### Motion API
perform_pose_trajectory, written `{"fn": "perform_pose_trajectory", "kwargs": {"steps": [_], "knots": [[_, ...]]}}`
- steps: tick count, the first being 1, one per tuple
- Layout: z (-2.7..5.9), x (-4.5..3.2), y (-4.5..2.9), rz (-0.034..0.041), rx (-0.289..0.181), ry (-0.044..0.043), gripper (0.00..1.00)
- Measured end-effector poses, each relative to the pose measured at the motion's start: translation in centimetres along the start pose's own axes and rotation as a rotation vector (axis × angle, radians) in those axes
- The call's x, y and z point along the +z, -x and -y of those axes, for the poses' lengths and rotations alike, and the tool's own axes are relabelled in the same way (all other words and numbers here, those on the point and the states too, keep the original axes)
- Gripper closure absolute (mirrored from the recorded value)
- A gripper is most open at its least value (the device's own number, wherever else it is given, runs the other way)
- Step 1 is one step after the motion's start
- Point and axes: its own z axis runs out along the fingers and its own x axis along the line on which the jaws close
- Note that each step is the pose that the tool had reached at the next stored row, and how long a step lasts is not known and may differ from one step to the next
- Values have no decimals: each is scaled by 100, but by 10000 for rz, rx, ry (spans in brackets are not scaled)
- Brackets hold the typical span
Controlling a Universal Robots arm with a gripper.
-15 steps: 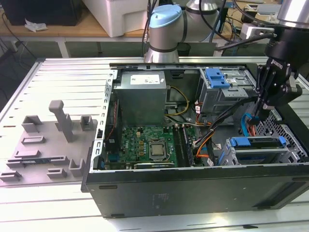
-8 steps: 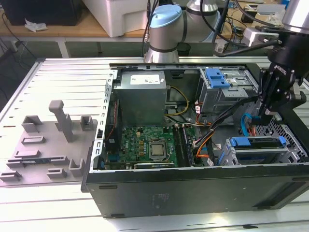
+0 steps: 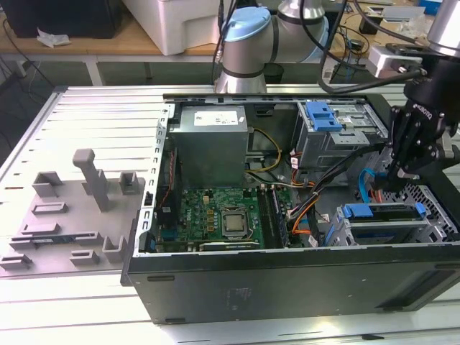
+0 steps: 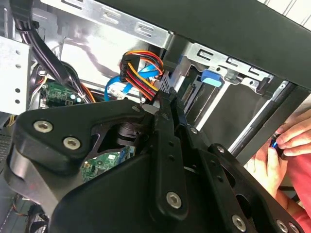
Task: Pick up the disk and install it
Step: 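Insert the first disk wire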
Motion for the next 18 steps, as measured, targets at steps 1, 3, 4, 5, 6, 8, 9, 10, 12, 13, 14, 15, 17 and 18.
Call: {"fn": "perform_pose_trajectory", "kwargs": {"steps": [1,3,4,5,6,8,9,10,12,13,14,15,17,18], "knots": [[3,3,-19,40,-4,5,84],[3,4,-27,41,-5,4,84],[3,4,-27,36,-5,4,84],[4,4,-27,65,-6,9,84],[4,5,-29,123,-9,17,84],[5,6,-38,289,-16,42,84],[6,7,-45,413,-22,60,84],[7,8,-51,544,-28,78,84],[10,11,-68,838,-41,121,84],[11,12,-73,883,-44,128,84],[12,12,-77,911,-46,132,84],[11,12,-76,914,-45,132,84],[11,12,-77,916,-45,133,84],[12,12,-77,915,-45,133,84]]}}
